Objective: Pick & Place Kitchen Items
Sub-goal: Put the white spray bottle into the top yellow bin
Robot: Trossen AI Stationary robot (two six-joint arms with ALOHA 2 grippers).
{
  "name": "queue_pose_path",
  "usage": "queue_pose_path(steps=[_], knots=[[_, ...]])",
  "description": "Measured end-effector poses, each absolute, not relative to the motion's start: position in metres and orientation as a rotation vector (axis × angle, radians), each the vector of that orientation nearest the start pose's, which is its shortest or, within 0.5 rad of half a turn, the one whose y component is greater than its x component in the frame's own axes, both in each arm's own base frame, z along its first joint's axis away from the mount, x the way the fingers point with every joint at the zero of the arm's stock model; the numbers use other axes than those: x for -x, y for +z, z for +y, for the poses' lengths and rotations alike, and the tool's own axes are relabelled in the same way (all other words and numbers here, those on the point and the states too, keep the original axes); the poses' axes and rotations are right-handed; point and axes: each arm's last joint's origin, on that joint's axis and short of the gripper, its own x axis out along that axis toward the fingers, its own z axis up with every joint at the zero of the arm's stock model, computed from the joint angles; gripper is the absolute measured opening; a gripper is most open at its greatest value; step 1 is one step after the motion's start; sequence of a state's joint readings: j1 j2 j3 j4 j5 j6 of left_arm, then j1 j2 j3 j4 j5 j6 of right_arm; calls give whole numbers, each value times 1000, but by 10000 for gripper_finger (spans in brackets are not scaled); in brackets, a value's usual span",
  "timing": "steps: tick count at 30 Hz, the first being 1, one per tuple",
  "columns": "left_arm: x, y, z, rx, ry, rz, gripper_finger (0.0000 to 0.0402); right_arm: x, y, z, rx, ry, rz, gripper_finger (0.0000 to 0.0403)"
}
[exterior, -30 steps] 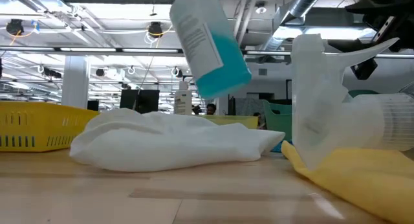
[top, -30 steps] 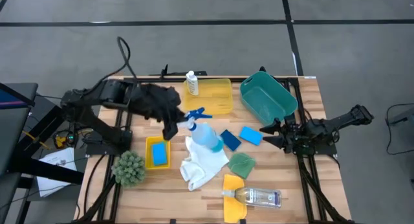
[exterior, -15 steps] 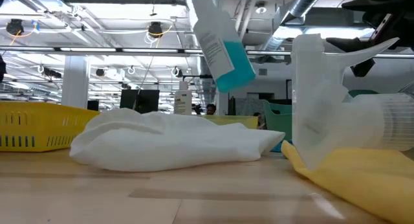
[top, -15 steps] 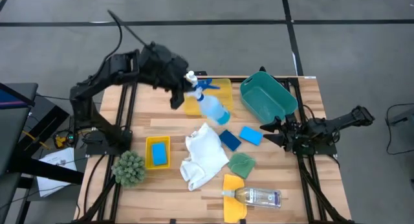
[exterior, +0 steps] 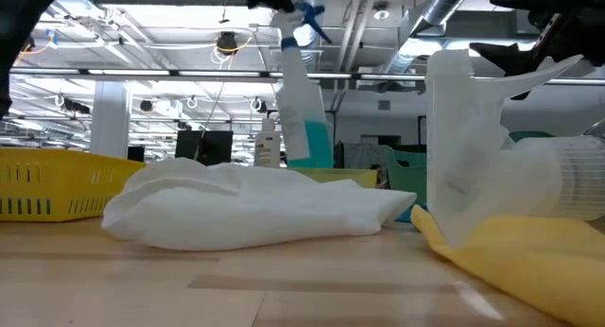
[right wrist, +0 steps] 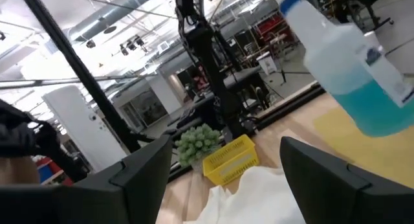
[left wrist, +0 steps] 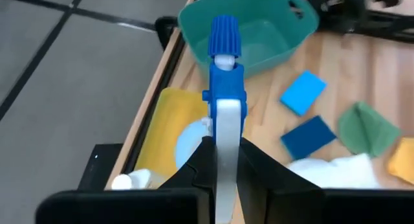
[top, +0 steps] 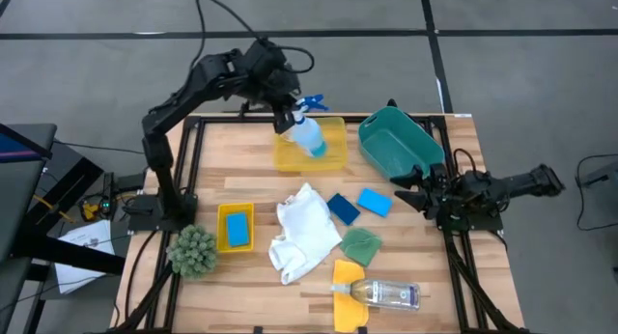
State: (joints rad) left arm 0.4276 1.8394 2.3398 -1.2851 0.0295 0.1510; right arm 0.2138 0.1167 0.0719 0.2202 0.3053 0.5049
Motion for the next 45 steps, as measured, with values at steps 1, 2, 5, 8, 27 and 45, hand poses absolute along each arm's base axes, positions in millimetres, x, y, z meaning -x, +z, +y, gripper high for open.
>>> queue_pose_path(steps=[1, 2, 5, 8, 27, 45], knots=[[-316, 457, 145, 35, 321, 803, 25, -99, 200, 12, -547, -48, -191, 278], [-318, 454, 149, 29, 322, 811, 25, -99, 200, 11, -545, -47, -190, 278], [-320, 451, 154, 26, 325, 821, 25, -99, 200, 9, -541, -46, -194, 278], [-323, 445, 158, 37, 328, 850, 25, -100, 200, 8, -537, -39, -195, 278], [-316, 436, 155, 97, 326, 968, 25, -100, 200, 3, -526, 0, -184, 278], [-313, 430, 154, 121, 338, 1020, 25, -100, 200, 3, -525, 0, -181, 278]])
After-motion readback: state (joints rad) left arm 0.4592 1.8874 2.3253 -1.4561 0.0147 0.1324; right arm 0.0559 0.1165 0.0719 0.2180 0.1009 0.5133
